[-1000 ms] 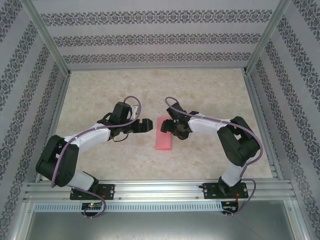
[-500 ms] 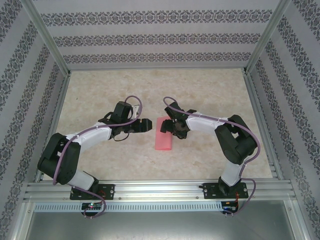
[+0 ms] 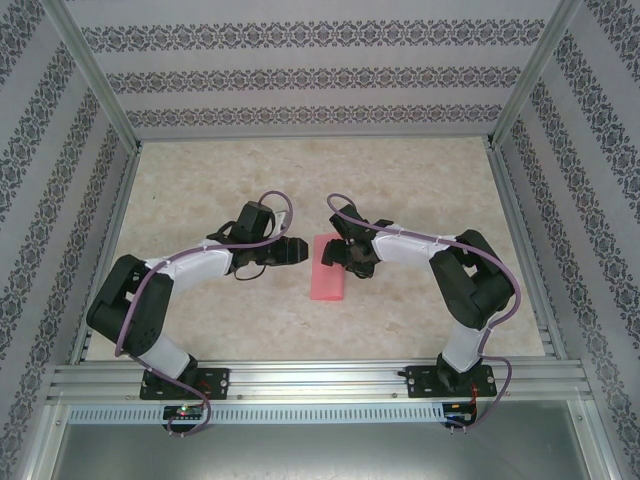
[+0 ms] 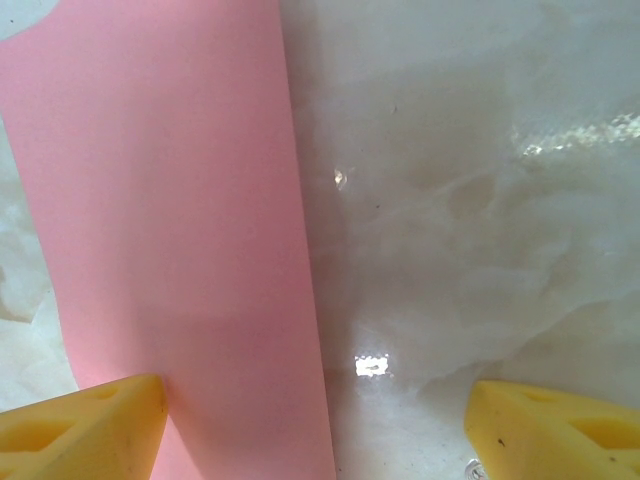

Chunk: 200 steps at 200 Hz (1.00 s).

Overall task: Fold a paper plane with a square sheet of paper (pick it up from the middle)
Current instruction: Fold the square sheet of paper in half at the center of the table, then hold the square sheet of paper at the center of the table.

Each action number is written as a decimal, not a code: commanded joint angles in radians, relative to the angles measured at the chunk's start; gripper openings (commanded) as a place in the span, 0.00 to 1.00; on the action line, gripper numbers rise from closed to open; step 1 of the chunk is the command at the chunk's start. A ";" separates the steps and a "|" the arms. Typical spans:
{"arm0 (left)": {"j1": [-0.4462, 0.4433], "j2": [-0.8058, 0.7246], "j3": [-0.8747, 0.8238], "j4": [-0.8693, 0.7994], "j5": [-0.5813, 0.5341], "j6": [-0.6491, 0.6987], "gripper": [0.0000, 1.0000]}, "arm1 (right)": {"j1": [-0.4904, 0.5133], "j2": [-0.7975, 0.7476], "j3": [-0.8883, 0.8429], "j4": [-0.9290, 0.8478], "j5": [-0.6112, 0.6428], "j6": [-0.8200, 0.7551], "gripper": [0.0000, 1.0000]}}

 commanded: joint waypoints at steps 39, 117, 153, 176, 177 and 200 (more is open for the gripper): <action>-0.020 0.100 0.068 -0.011 0.027 -0.073 0.40 | -0.002 0.110 -0.055 0.026 0.028 0.012 0.81; -0.064 0.234 0.179 -0.036 0.042 -0.135 0.19 | -0.003 0.127 -0.062 0.034 0.030 0.023 0.80; -0.082 0.253 0.193 -0.043 0.016 -0.155 0.18 | -0.002 0.130 -0.065 0.042 0.027 0.028 0.80; -0.085 0.254 0.196 -0.058 0.006 -0.153 0.18 | -0.001 0.139 -0.062 0.043 0.023 0.026 0.79; -0.085 0.255 0.196 -0.058 0.005 -0.154 0.18 | -0.001 0.139 -0.061 0.044 0.024 0.025 0.79; -0.085 0.263 0.198 -0.064 0.004 -0.153 0.18 | 0.000 0.144 -0.059 0.044 0.023 0.023 0.79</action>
